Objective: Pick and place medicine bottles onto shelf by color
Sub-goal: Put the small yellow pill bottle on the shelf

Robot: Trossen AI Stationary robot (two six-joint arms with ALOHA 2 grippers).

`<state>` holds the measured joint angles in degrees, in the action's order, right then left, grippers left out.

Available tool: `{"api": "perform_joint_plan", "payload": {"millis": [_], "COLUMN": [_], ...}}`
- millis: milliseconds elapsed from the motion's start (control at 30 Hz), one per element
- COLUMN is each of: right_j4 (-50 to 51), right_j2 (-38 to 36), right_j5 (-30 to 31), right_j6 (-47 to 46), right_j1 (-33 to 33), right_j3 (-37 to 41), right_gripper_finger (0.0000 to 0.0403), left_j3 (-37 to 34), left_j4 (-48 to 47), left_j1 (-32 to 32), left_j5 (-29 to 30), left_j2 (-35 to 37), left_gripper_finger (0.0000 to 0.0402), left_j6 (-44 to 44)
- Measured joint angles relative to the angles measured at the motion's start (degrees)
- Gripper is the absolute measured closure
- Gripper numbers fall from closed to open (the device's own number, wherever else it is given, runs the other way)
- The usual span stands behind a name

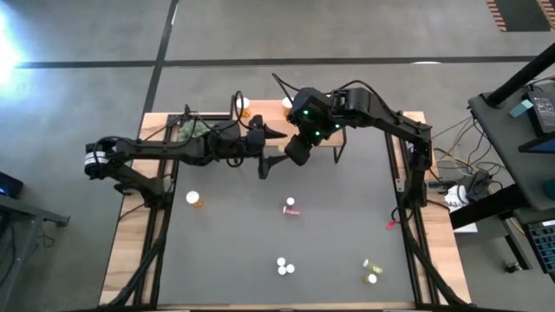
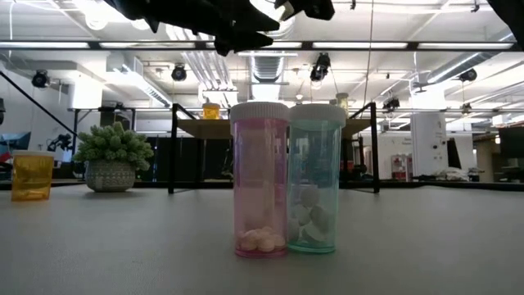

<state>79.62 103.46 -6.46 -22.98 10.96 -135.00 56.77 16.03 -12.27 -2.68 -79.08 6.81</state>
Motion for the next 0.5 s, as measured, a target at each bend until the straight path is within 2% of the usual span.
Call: {"api": "perform_joint_plan", "payload": {"millis": [233,500], "right_j4": [-0.03,-0.26], "right_j2": [0.00,0.00], "right_j5": [0.02,0.04], "right_j6": [0.00,0.04], "right_j1": [0.02,0.04], "right_j3": [0.00,0.00], "right_gripper_finger": [0.0296,0.0296], "left_j3": [0.28,0.50], "left_j4": [0.36,0.02], "left_j1": [0.07,0.04], "left_j5": [0.23,0.02], "left_j2": [1.67,1.60], "left_gripper_finger": [0.0120,0.0187], "left_j6": [-0.05,-0.34]}}
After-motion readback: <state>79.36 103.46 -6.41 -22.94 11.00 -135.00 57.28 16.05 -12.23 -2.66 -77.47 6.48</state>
